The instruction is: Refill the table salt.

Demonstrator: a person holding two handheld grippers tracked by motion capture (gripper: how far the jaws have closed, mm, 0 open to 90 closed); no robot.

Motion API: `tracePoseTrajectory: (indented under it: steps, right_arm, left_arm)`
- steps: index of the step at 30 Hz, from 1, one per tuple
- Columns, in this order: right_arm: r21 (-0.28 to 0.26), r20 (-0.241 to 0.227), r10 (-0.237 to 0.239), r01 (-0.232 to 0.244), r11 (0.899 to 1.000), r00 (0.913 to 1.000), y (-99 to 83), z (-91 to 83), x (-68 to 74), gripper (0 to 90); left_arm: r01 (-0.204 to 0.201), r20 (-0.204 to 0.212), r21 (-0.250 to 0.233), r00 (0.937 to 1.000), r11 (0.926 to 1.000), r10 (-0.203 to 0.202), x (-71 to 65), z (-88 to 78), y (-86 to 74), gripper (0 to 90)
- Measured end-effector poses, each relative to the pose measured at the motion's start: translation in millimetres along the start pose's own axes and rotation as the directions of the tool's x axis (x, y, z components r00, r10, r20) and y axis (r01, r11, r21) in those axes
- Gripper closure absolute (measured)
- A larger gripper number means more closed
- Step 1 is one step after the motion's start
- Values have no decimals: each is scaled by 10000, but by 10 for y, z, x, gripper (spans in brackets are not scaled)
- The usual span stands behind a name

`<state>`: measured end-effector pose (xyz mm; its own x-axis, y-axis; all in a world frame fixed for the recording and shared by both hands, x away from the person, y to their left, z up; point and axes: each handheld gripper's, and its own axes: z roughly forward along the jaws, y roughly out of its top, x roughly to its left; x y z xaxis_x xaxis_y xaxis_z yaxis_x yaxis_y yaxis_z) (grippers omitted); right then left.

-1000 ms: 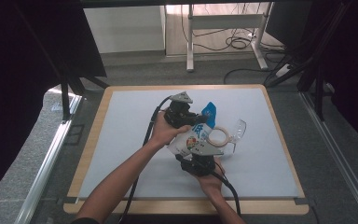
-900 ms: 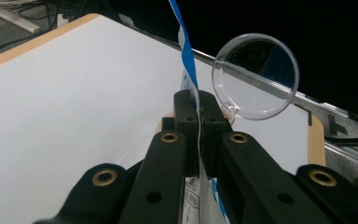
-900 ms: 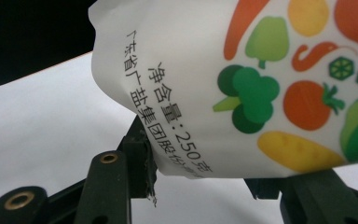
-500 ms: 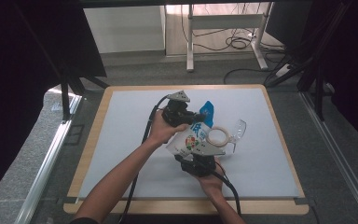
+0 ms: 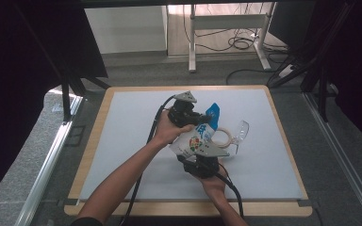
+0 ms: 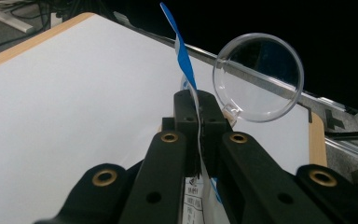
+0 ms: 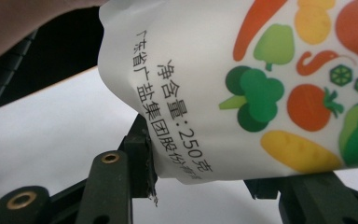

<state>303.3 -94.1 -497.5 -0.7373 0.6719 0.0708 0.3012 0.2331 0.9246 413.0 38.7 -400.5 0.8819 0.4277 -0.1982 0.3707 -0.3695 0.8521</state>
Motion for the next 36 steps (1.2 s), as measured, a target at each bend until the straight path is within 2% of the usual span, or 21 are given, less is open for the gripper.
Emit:
tracePoseTrajectory:
  steps: [15,36]
  right_arm:
    - [-179,58,524,-522,9985,9986,30,-34,-15,534]
    - [-309,-49,679,-680,9972,9977,19,-72,-43,537]
  left_arm:
    - [-9,111,249,9999,9997,7,7,94,67,896]
    - [-67,255,377,9997,9993,58,47,120,89,896]
